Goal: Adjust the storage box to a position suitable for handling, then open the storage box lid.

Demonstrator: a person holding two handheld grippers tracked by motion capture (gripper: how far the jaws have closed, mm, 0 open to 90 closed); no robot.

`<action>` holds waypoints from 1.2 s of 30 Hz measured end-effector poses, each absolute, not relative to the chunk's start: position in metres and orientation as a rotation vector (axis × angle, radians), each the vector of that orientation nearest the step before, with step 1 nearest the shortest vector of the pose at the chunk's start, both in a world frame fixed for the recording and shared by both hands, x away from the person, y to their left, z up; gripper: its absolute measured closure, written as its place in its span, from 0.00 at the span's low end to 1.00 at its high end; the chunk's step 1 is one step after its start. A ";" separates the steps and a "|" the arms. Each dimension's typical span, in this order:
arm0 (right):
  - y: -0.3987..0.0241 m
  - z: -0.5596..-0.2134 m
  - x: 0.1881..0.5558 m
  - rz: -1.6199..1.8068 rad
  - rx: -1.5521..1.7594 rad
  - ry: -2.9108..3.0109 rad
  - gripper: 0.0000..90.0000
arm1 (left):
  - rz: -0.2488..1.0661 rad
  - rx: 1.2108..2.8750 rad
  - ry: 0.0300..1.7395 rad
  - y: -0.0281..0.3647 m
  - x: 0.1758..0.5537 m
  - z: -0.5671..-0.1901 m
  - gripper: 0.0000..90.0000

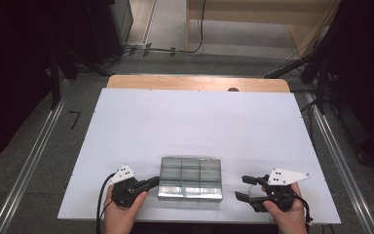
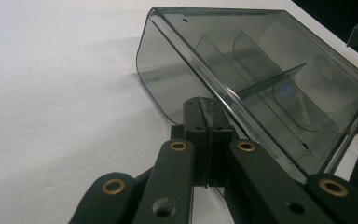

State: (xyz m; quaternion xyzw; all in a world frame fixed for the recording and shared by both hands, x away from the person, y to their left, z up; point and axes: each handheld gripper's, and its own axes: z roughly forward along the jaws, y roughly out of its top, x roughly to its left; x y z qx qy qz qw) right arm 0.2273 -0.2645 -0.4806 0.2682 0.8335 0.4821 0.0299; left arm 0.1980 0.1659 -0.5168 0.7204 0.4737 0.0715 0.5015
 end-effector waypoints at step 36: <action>-0.285 -0.489 0.233 1.335 0.814 2.671 0.98 | 0.150 1.830 1.034 0.128 0.202 -0.516 1.00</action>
